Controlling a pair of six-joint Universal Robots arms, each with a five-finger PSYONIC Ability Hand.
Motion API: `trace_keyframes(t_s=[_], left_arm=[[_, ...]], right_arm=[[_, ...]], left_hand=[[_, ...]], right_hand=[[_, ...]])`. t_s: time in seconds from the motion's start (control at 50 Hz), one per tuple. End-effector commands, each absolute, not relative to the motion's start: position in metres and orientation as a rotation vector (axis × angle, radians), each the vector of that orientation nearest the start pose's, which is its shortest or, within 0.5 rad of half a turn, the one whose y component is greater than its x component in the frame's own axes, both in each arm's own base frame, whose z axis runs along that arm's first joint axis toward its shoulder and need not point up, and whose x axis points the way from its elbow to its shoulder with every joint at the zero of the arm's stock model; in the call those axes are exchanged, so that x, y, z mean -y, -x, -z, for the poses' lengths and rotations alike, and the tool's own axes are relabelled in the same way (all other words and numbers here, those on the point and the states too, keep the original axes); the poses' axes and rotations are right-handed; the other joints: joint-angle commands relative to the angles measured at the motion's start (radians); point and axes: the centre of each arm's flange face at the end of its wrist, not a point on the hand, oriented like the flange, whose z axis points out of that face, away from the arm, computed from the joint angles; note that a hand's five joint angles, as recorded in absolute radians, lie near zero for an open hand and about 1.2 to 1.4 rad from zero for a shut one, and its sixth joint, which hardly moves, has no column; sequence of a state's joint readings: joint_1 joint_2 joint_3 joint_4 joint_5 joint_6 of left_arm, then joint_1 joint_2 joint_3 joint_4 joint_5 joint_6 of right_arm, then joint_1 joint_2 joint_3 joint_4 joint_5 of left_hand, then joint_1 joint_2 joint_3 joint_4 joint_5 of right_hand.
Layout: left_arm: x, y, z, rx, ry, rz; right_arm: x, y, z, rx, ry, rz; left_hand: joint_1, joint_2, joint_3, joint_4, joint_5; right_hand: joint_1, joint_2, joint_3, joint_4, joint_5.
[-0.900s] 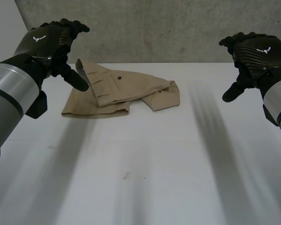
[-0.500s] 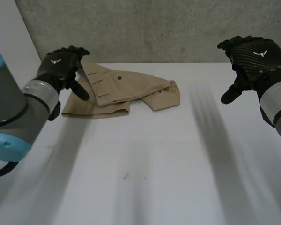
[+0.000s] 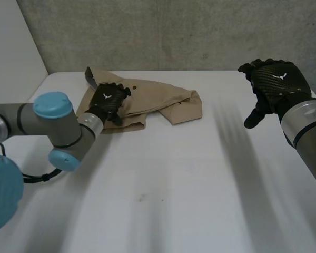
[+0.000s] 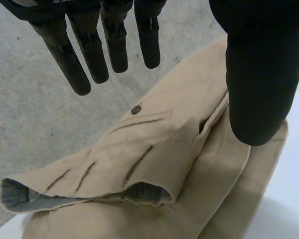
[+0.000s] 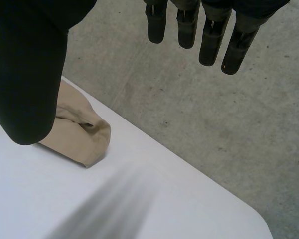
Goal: Fold the shorts.
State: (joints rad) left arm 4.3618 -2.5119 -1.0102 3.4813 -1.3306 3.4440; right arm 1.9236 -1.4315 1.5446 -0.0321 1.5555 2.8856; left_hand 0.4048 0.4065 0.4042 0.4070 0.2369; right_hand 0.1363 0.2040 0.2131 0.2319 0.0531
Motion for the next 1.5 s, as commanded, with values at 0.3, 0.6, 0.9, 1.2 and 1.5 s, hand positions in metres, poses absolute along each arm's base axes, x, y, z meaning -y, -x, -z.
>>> trace_keyframes(t_s=[0.3,0.6,0.9,1.2,1.5], left_arm=[[0.435,0.311,-0.100,-2.091,-1.034,2.333],[0.435,0.312,-0.090,-1.970,-1.209,2.278],[0.438,0.314,-0.079,-1.830,-1.316,2.218],[0.437,0.317,-0.190,-1.495,-1.162,2.369],[0.327,0.316,-0.417,-0.995,-0.838,2.955]], right_arm=[[0.273,-0.239,-0.266,-2.168,0.702,2.066],[0.271,-0.240,-0.261,-2.187,0.788,2.075],[0.270,-0.241,-0.262,-2.182,0.792,2.077],[0.272,-0.239,-0.266,-2.175,0.782,2.094],[0.263,-0.233,-0.300,-2.077,0.729,2.211]], left_hand=[[0.566,0.564,0.566,0.564,0.559],[0.531,0.529,0.532,0.529,0.524],[0.595,0.593,0.596,0.593,0.589],[0.991,0.990,0.992,0.989,0.985],[0.991,0.990,0.992,0.989,0.985]], right_hand=[[0.038,-0.029,-0.039,-0.057,-0.053],[0.038,-0.029,-0.039,-0.057,-0.053],[0.038,-0.029,-0.039,-0.057,-0.053],[0.038,-0.029,-0.039,-0.057,-0.053],[0.038,-0.029,-0.039,-0.057,-0.053]])
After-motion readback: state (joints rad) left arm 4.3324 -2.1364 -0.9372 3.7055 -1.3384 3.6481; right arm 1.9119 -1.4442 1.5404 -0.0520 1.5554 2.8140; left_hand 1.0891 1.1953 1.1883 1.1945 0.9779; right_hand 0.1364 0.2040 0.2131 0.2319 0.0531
